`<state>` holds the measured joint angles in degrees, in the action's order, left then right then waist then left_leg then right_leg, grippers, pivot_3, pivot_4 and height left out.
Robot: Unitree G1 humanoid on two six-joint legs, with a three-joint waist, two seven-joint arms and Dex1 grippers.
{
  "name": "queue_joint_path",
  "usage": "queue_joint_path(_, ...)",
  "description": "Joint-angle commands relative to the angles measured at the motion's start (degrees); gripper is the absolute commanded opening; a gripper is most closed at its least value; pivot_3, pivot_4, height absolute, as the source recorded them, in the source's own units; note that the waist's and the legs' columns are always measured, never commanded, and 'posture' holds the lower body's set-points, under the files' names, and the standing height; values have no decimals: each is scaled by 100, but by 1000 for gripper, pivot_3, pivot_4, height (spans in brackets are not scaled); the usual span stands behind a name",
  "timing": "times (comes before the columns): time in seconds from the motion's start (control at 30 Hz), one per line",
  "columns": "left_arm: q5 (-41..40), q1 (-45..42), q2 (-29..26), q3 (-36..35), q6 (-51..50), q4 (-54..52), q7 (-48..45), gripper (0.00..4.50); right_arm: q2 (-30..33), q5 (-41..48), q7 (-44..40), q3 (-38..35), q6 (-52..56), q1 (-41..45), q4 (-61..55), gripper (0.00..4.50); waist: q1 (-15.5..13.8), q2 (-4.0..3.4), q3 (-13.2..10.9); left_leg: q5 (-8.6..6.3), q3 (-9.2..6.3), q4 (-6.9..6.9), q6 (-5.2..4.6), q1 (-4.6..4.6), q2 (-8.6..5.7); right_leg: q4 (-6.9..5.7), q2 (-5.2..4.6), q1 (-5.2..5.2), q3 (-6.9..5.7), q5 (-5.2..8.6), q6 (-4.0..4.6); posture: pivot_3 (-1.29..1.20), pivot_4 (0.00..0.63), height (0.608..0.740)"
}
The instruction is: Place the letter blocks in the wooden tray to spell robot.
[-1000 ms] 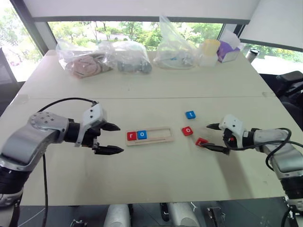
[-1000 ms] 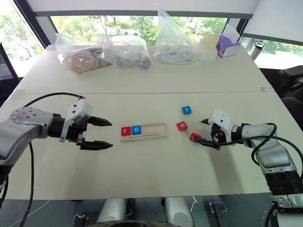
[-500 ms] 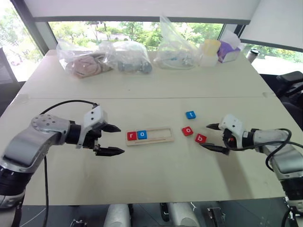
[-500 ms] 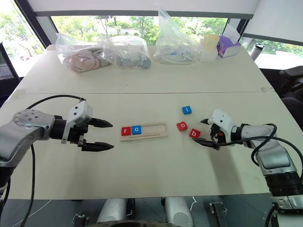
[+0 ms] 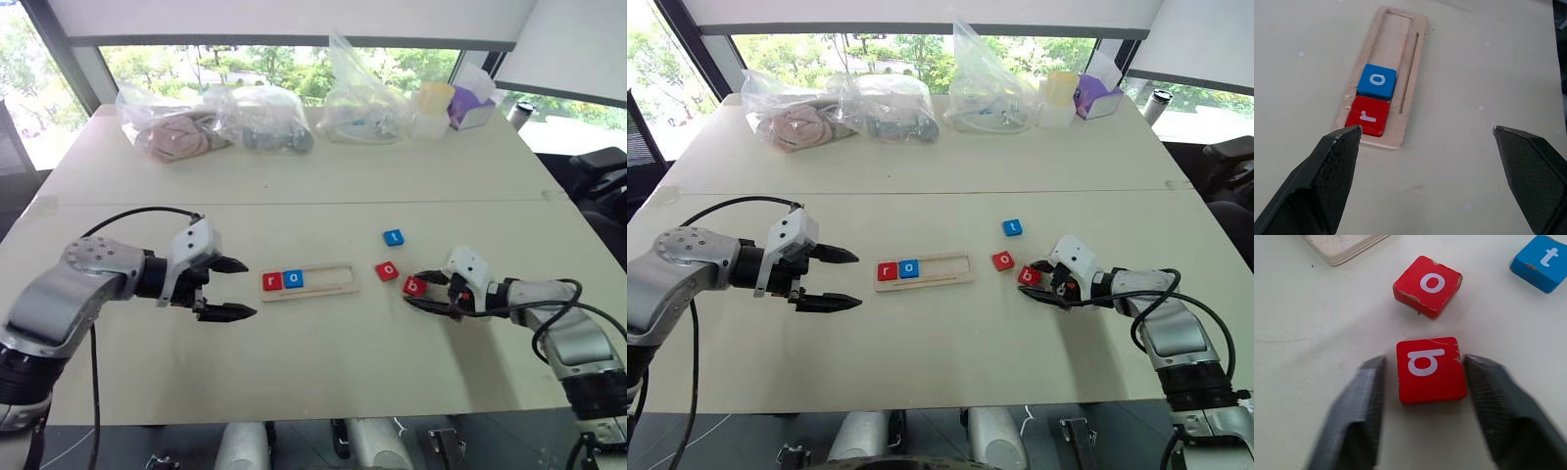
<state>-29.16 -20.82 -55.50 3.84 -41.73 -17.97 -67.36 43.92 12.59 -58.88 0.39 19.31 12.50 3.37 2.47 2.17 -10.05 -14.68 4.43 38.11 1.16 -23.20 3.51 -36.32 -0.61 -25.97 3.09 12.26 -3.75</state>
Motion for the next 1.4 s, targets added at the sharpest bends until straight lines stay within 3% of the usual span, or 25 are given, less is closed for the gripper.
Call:
queue_joint_path(0.03, 54, -51, -83, -108, 81, -10, 5, 4500, -46, 73, 95, -105, 59, 45, -41, 1228, 0, 0, 0, 0, 0, 0, 0, 4, 0, 0, 0, 6, 0, 0, 0, 0, 150, 740)
queue_joint_path(0.13, 104, -33, -213, -179, 137, 130, -72, 4500, -21, 356, 43, -193, 401, 522, -542, 1228, 21, -4, -3, 0, 1, 0, 0, 8, 0, 0, 0, 8, 1, 0, 0, 0, 150, 740)
queue_joint_path(0.27, 184, 20, -533, -251, 310, 412, -354, 4500, -186, 490, -477, 498, 788, 1680, -1039, 1228, 109, -11, -6, 0, 6, 1, 0, 8, 1, -23, 4, -17, 8, -2, 3, 0, 150, 740)
queue_joint_path(0.5, 145, 69, -580, -337, 300, 347, -345, 4500, -1177, -43, -1193, 1771, 227, 3187, 405, 1228, 17, -5, -4, 0, -3, -4, 0, -4, 2, -74, 7, -51, -2, 10, 26, 0, 150, 740)
queue_joint_path(0.83, -114, 568, -394, -596, -9, -272, 73, 4500, -1877, -602, -1801, 2343, -670, 3807, 2052, 1228, 4, -5, -4, 0, 2, 10, 0, -13, -6, -75, -3, -49, 4, 11, 22, 0, 150, 740)
queue_joint_path(1.4, -293, 471, -250, -660, -141, -285, 411, 4500, -2469, -1203, -1830, 2313, -1555, 4143, 3528, 1228, 10, -6, -4, 1, 2, 10, 1, -4, -2, -84, 1, -45, 3, 9, 23, 0, 150, 740)
